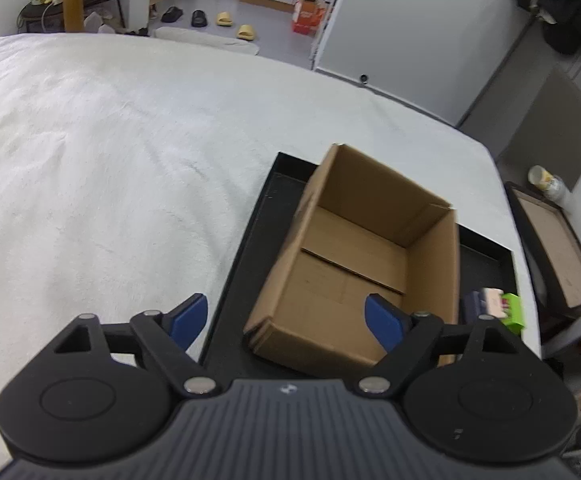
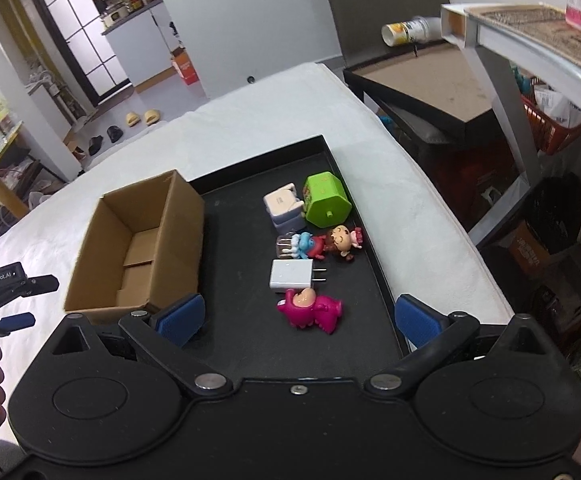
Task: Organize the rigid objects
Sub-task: 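Move the right gripper down over the pink doll figure, then close the right gripper on the pink doll and lift it, then carry the pink doll with the right gripper over the cardboard box, then open the right gripper to drop the pink doll into the box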
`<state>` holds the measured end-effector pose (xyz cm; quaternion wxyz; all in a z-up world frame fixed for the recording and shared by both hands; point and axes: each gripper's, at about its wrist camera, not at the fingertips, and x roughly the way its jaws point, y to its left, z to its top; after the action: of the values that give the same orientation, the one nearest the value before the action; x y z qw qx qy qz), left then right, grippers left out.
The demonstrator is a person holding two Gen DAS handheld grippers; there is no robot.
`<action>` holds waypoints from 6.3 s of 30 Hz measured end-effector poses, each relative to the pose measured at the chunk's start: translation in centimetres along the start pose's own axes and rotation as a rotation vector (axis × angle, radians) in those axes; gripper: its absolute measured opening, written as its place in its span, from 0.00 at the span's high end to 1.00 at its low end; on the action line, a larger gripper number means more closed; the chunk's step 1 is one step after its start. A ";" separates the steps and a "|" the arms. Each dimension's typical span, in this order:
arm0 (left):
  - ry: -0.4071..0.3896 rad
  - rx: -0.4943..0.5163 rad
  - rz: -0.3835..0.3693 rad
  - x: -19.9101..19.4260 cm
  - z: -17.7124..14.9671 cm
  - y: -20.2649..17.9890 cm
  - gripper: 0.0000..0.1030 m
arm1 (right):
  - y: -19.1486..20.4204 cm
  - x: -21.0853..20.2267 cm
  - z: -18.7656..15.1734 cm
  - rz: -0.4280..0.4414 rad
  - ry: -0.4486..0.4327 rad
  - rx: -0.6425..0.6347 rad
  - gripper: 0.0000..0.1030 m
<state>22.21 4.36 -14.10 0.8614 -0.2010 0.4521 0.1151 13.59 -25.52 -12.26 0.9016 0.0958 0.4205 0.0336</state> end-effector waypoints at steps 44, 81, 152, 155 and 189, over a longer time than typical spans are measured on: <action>0.056 -0.113 0.016 5.6 -2.4 3.0 0.80 | -1.1 15.3 -0.3 -0.031 0.217 0.136 0.42; 0.067 -0.118 -0.007 5.1 -3.1 3.9 0.79 | 3.4 9.9 2.0 -0.047 0.187 0.026 0.34; 0.153 -0.247 -0.207 7.0 -2.9 5.6 0.76 | 25.8 15.1 4.8 0.164 0.141 -0.506 0.34; 0.156 -0.254 -0.212 7.1 -2.8 5.9 0.76 | 26.2 15.1 5.0 0.201 0.115 -0.514 0.28; 0.117 -0.208 -0.140 5.3 -2.9 5.4 0.75 | 16.9 7.6 4.7 0.129 0.026 -0.299 0.06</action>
<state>21.03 7.93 -21.26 0.8139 -0.3268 0.4721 0.0888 22.46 -8.53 -11.64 0.8963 -0.0131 0.4153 0.1549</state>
